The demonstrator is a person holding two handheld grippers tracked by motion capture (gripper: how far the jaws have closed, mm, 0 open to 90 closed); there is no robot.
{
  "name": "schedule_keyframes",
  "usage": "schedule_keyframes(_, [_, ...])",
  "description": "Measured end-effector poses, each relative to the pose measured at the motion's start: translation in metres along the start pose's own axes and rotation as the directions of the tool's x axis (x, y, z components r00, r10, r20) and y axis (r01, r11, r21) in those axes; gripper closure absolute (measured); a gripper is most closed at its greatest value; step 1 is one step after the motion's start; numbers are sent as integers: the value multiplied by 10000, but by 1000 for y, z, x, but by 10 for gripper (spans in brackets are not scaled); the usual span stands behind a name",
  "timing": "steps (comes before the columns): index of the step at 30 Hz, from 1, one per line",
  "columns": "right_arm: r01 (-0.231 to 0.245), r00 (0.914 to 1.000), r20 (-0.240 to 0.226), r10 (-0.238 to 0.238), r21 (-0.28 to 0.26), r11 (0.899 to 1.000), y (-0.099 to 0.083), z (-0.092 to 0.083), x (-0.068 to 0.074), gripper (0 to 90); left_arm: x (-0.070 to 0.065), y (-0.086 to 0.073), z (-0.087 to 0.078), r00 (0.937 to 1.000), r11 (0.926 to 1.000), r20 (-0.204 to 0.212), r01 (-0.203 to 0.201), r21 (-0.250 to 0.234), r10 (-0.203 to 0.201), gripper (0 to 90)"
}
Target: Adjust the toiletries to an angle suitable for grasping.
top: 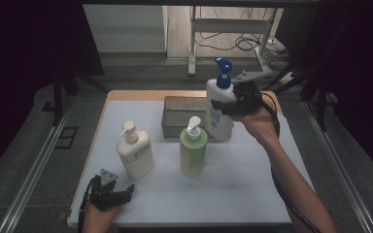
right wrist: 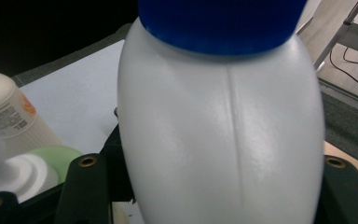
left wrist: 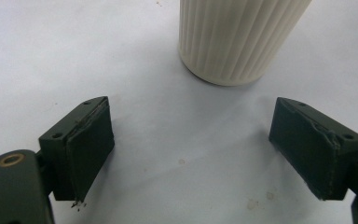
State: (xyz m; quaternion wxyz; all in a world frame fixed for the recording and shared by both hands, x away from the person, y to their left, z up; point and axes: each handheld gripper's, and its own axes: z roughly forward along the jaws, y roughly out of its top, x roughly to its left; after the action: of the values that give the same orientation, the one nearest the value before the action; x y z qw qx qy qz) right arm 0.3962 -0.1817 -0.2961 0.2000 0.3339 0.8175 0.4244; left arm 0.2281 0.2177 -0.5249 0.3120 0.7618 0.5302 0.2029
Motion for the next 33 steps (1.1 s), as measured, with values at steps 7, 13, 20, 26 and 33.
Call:
schedule_keyframes(7, [-27,10000,38,27,-54,10000,11,13,0,407,0,0,0,10000,10000,-4,1,-4,-1,135])
schedule_keyframes(13, [89,10000,41,-88,-183,9998,20,26,0,407,0,0,0,10000,10000,0,0,-2,0,135])
schedule_keyframes(20, [81,9999,76,-79,-253,9996,27,38,0,407,0,0,0,10000,10000,-5,-1,-10,1,135])
schedule_keyframes(26, [85,9999,71,-83,-346,9994,33,52,0,408,0,0,0,10000,10000,-3,-4,-3,4,135])
schedule_keyframes(33, [124,9999,78,-120,-516,9986,40,71,3,408,0,0,0,10000,10000,-8,-3,-6,3,135])
